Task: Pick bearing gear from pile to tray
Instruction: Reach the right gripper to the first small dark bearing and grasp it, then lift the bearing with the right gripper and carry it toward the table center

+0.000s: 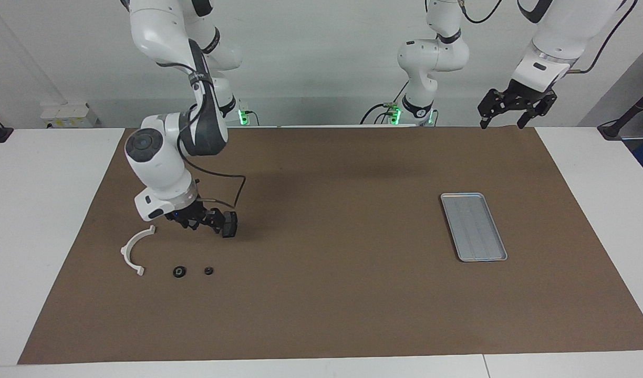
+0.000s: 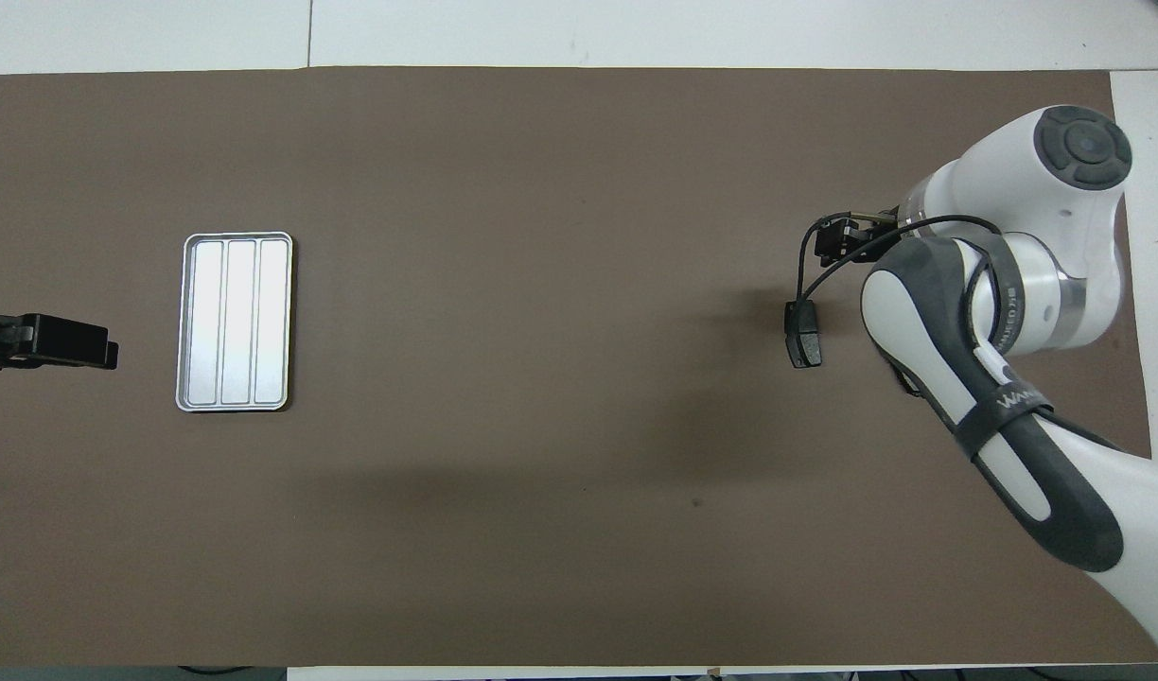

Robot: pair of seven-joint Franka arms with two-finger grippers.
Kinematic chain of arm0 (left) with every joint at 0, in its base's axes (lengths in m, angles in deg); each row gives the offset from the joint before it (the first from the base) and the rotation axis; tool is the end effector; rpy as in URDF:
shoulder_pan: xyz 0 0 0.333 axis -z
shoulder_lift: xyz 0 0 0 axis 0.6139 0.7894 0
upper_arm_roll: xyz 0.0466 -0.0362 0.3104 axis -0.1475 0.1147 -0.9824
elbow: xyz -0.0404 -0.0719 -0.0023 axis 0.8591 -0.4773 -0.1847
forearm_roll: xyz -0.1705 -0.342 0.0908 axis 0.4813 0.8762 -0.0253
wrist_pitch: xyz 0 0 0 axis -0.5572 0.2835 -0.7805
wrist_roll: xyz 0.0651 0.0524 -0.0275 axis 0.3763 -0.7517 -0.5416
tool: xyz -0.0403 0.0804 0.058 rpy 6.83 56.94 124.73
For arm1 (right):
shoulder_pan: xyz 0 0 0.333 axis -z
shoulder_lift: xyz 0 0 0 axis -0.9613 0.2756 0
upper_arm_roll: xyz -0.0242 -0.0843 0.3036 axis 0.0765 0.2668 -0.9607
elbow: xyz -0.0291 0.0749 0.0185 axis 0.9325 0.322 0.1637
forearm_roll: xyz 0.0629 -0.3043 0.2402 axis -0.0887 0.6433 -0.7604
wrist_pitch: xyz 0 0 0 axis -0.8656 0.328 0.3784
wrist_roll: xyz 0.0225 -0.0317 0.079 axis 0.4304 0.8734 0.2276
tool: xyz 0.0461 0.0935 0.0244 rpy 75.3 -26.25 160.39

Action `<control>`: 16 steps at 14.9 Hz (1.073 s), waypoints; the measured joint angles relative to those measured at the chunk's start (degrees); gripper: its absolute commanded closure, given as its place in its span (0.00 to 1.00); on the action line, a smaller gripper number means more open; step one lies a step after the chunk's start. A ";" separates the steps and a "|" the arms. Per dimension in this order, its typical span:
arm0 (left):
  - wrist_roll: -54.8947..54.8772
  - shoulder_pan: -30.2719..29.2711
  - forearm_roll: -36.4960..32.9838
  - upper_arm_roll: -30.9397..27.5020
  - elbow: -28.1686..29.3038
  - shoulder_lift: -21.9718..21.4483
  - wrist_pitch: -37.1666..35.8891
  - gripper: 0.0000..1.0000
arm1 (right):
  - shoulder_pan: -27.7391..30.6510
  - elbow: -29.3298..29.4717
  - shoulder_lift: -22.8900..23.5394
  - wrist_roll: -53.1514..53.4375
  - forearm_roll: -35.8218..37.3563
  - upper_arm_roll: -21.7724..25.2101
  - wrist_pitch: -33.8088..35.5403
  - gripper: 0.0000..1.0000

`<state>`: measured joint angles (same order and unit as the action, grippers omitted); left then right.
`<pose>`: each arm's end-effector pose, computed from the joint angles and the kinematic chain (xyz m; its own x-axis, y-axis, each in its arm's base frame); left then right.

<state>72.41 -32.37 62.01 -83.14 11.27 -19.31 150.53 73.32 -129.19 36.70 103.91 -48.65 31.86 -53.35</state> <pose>0.5023 -0.0313 0.6336 0.9973 -0.0687 -0.0254 -0.0686 -0.9976 0.0055 0.6395 0.0508 0.3504 0.9763 -0.2164 -0.0083 -0.2164 -0.9763 -0.0005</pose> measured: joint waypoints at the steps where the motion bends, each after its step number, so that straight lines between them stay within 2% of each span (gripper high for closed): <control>1: 0.00 0.03 0.00 0.03 -0.04 0.00 -0.01 0.00 | -0.02 1.56 1.98 1.30 2.06 -0.03 -0.23 0.00; 6: 0.00 0.10 0.00 0.11 -0.04 0.00 -0.13 0.00 | -0.74 10.79 11.84 8.66 5.39 -0.05 -0.14 0.00; 9: 0.00 0.15 0.00 0.15 -0.04 0.00 -0.14 0.00 | -0.93 14.44 15.68 10.48 5.49 -0.04 -0.14 0.02; 10: 0.00 0.17 0.00 0.17 -0.04 -0.01 -0.18 0.00 | -0.93 15.27 16.29 10.65 5.49 -0.04 -0.14 0.06; 12: 0.00 0.18 0.00 0.17 -0.04 -0.01 -0.18 0.00 | -0.93 16.06 16.58 10.75 5.49 -0.04 -0.14 0.31; 13: 0.00 0.19 0.00 0.18 -0.03 -0.01 -0.16 0.00 | -0.94 16.23 16.59 11.07 5.48 -0.04 -0.14 0.40; 15: 0.00 0.19 0.00 0.17 0.27 -0.04 -0.04 0.00 | -0.94 16.44 16.60 12.65 5.47 -0.04 -1.01 0.45; 16: 0.00 0.19 0.00 0.18 0.60 -0.05 0.11 0.00 | -0.94 16.44 16.62 13.21 5.46 -0.05 -1.67 0.55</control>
<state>72.42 -32.18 62.01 -82.97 11.87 -19.36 150.64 72.39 -112.75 53.33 117.13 -43.19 31.81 -55.03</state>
